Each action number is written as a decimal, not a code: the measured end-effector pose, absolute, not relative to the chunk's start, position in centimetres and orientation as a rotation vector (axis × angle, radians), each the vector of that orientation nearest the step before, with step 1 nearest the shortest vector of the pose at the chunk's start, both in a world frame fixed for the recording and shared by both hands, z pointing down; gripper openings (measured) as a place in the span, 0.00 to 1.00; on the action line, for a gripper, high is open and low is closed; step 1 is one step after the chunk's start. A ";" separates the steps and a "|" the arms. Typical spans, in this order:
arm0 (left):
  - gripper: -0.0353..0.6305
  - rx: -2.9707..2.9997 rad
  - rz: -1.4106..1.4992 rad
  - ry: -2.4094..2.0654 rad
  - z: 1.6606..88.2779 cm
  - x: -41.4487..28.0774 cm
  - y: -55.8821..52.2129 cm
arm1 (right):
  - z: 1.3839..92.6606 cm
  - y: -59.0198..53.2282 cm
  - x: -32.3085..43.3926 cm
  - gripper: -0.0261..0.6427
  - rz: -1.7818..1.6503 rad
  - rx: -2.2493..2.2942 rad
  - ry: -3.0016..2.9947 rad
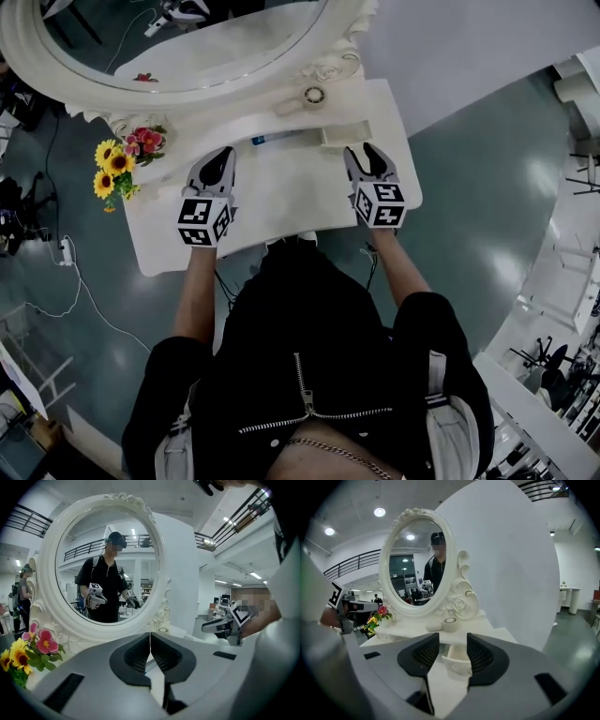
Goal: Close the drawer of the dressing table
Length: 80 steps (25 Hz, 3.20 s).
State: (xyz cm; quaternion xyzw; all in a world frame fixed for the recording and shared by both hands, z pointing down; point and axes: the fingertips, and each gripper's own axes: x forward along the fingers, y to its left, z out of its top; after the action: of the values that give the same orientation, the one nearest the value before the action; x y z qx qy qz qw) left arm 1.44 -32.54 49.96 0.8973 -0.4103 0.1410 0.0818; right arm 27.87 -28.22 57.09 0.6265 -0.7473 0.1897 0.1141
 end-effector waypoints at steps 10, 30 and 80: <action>0.09 2.639 0.474 -1.248 51.1 0.6 -32.4 | 66.6 -27.3 30.1 0.32 0.756 1.772 -2.020; 0.09 2.504 0.491 -1.408 52.0 -4.2 -32.2 | 73.1 -30.1 31.3 0.20 0.965 1.699 -1.891; 0.09 2.412 0.504 -1.465 53.9 -7.1 -33.4 | 72.8 -36.1 31.2 0.19 1.034 1.711 -1.918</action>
State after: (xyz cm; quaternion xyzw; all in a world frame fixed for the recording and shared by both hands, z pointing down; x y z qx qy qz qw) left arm -7.06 -33.42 53.86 0.8335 -0.5063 0.1740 0.1367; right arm 31.20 -36.14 72.81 0.6071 -0.6804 0.3668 0.1843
